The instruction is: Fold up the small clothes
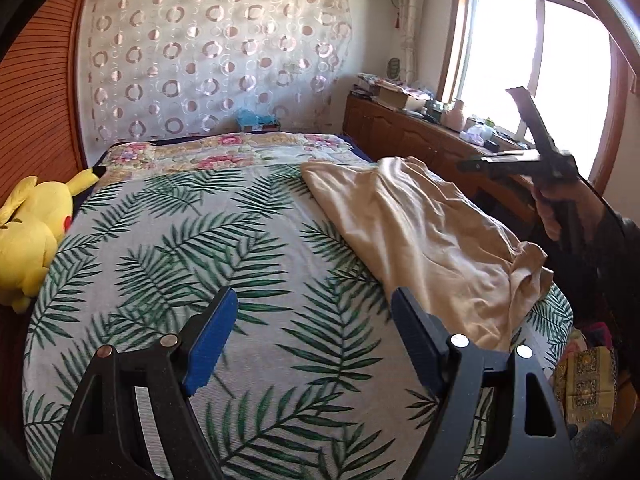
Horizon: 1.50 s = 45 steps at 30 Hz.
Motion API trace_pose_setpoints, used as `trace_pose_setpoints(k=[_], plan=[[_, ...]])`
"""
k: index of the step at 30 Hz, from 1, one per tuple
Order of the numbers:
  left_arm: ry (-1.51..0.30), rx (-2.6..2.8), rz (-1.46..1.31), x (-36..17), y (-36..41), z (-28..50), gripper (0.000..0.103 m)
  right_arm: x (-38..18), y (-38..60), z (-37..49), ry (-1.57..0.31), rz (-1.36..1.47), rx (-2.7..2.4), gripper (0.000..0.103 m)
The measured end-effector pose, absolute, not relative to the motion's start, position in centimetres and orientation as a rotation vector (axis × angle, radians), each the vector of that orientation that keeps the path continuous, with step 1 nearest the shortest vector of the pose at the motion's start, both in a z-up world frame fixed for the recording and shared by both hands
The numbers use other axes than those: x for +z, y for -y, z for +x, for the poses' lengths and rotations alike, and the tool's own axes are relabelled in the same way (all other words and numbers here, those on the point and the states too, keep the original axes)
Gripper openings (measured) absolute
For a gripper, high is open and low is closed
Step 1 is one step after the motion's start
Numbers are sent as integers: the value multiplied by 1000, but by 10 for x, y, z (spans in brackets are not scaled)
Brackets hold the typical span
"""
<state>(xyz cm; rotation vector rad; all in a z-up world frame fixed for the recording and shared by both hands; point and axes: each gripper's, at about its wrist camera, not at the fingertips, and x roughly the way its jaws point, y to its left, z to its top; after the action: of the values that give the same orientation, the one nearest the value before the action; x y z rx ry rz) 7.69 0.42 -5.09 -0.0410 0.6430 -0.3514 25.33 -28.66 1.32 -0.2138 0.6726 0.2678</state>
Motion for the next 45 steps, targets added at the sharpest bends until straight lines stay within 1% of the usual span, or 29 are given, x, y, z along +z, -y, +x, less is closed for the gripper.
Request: trace_pose_setpoints(k=[6, 10, 15, 16, 17, 18, 19, 20, 27, 32, 42, 44, 45], plan=[[-666, -413, -15, -56, 23, 76, 80, -17, 303, 183, -694, -199, 308, 38], [-689, -442, -6, -60, 38, 76, 80, -31, 311, 158, -737, -202, 304, 38], [-706, -465, 7, -64, 52, 72, 80, -19, 338, 133, -774, -145, 342, 38], [-711, -469, 11, -64, 54, 71, 80, -22, 335, 129, -771, -141, 348, 36], [-716, -474, 14, -65, 56, 70, 80, -22, 337, 126, -769, -136, 362, 20], [-720, -477, 15, -65, 57, 70, 80, -26, 336, 121, -772, -126, 389, 10], [-722, -481, 15, -66, 59, 70, 80, -26, 338, 119, -764, -115, 406, 2], [-725, -484, 17, -66, 60, 69, 80, -28, 341, 119, -746, -95, 416, 2], [-763, -506, 38, -72, 72, 66, 80, -32, 375, 101, -723, -40, 377, 1], [-775, -523, 49, -74, 79, 61, 80, -41, 373, 103, -736, -66, 351, 1], [-779, -508, 32, -75, 76, 63, 80, -34, 374, 94, -721, -60, 323, 2], [-781, -507, 31, -76, 76, 63, 80, -35, 376, 95, -713, -55, 301, 11], [-782, -508, 30, -77, 76, 63, 80, -37, 378, 95, -710, -45, 293, 24]])
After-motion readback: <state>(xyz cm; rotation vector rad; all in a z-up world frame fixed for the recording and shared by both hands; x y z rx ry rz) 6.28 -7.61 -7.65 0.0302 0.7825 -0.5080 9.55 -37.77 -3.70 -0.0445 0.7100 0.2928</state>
